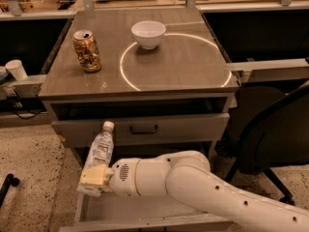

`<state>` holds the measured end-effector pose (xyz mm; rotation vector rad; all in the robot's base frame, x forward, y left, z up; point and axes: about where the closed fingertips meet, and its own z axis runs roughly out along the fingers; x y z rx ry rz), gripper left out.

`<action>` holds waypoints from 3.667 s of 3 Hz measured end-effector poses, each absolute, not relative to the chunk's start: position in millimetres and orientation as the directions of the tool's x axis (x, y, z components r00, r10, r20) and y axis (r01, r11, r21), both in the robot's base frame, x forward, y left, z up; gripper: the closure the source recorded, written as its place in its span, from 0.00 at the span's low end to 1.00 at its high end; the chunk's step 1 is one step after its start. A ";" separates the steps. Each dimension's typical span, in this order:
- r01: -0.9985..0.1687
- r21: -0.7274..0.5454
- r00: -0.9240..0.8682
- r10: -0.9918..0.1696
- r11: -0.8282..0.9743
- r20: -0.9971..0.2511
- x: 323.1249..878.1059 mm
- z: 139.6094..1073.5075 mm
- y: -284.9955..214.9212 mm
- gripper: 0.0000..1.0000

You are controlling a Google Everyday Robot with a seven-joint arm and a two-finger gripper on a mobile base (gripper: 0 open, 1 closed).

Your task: Pick blue plastic bottle from middle drawer and place on counter

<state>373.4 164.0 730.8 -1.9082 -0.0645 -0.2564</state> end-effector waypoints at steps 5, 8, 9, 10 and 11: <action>0.104 -0.901 0.964 -0.182 -0.421 0.196 347.4 968.7 112.9 1.00; 0.142 -0.900 0.959 -0.166 -0.413 0.228 430.0 954.2 100.3 1.00; 0.141 -0.908 0.939 -0.237 -0.394 0.249 462.4 1013.4 53.1 1.00; 0.125 -0.915 0.915 -0.313 -0.383 0.256 480.8 1044.7 20.4 1.00; 0.023 -0.928 0.894 -0.407 -0.372 0.186 520.7 1038.0 -9.7 1.00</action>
Offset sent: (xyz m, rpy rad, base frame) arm -0.0609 -0.0361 0.2521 -0.0951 0.0079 -0.0944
